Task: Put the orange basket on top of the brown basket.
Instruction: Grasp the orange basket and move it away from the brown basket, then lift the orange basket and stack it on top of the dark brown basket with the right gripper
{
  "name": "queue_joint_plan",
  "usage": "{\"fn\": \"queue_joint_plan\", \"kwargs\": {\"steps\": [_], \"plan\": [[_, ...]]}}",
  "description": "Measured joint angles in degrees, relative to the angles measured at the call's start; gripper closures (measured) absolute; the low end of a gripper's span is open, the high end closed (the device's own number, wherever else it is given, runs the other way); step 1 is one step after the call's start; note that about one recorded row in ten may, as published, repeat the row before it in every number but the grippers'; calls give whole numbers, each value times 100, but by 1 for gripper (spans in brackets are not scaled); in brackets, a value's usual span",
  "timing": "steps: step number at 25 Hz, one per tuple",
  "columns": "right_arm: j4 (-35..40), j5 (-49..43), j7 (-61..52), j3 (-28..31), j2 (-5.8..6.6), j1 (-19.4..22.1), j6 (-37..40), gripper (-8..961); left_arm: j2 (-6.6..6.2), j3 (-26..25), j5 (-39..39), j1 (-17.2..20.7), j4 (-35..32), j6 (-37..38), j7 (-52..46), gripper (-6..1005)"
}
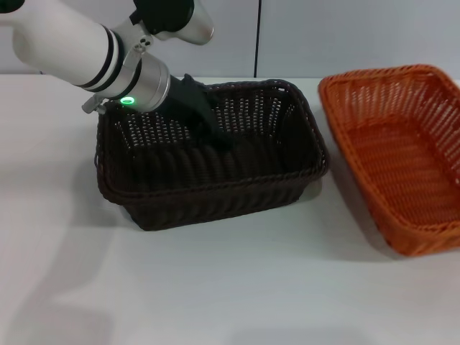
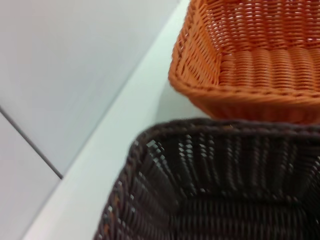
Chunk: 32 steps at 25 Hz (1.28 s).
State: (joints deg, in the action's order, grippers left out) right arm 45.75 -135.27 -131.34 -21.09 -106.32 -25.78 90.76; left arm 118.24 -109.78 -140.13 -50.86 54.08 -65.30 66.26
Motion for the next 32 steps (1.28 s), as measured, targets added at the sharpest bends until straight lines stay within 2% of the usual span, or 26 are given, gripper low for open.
{"fn": "queue_joint_plan", "kwargs": {"steps": [4,10,13,15,17,19,20,23,24,25,26,27,28,29,32], "plan": [[98,189,236,219,-4,59,-53,707,-8,-18,236,117,119,257,-14,137],[295,734,646,234,-34,91,-44,703,-1,-17,748,468,524,853,-15,137],[457,1003,891,185,-32,58,-4,700,2,21,1263,769,714,1413,31,137],[585,1064,1009,175,-12,-20,6,699,0,114,1725,1073,855,2096,52,137],[738,1092,1106,171,29,-122,40,697,-3,137,1801,1130,874,2203,54,137],[990,1140,1262,144,125,-313,129,696,-7,215,2211,1427,934,2834,61,137],[990,1140,1262,144,125,-313,129,695,-5,228,2263,1479,952,2940,61,137],[1215,1159,1451,100,258,-570,217,693,5,392,2557,1739,1072,3480,68,137],[1269,1160,1610,94,380,-791,308,692,4,472,2651,1813,1121,3640,82,137],[1269,1160,1610,94,380,-791,308,691,4,520,2712,1861,1165,3750,96,137],[1284,1152,1784,73,531,-1074,445,690,3,582,2765,1929,1201,3859,109,137],[1279,1142,1860,58,581,-1186,503,689,2,667,2839,2027,1294,4023,135,137],[1279,1142,1860,58,581,-1186,503,689,2,684,2856,2051,1311,4066,138,137],[1255,1119,2030,-74,673,-1437,601,688,4,736,2891,2116,1359,4171,142,137],[1240,1106,2198,-424,746,-1716,692,686,12,779,2998,2191,1388,4308,143,137]]}}
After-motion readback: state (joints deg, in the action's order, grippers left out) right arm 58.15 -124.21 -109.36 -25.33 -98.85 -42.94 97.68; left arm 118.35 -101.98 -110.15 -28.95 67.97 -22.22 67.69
